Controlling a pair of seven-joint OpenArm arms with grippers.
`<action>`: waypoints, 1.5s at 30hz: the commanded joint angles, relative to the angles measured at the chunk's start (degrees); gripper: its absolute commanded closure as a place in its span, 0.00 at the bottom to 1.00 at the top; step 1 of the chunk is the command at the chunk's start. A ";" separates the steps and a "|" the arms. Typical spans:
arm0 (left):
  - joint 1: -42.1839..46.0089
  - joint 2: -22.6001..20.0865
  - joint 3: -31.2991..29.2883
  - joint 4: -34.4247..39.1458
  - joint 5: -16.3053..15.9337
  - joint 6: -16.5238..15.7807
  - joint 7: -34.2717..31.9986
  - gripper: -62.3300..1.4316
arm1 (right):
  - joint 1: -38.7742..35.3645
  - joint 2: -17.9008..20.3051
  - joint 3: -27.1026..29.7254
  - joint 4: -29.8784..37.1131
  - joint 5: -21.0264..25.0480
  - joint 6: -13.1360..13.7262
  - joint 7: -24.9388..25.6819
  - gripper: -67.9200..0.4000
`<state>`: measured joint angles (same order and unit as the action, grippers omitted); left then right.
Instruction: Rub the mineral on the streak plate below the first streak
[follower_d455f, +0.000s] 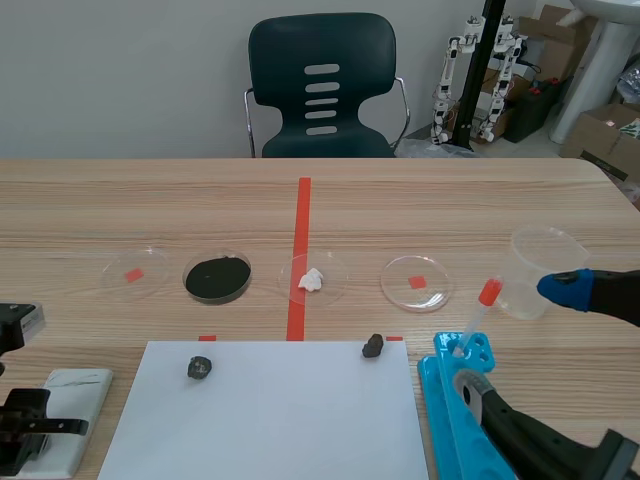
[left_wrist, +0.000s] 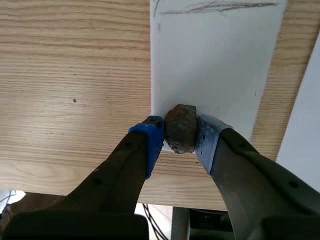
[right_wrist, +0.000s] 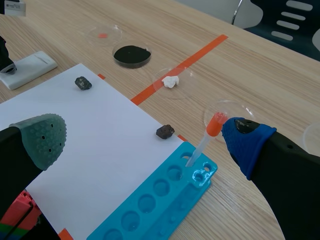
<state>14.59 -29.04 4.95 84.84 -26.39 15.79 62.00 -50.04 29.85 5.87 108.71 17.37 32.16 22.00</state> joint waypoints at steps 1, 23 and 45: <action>-0.17 -0.37 -0.48 0.33 1.49 0.70 0.61 0.87 | 0.52 0.00 -0.04 0.85 0.81 -0.02 0.87 0.00; -0.17 -0.35 2.93 0.17 -11.17 -3.54 -5.62 0.87 | 0.52 0.00 -0.04 0.85 0.81 -0.02 0.87 0.00; -0.17 -0.68 2.86 0.17 5.31 4.70 -0.50 0.87 | 0.52 0.00 -0.04 0.85 0.81 -0.02 0.87 0.00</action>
<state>13.98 -28.91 7.97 85.21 -21.80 19.84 61.30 -50.04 29.85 5.87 108.71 17.37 32.16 22.00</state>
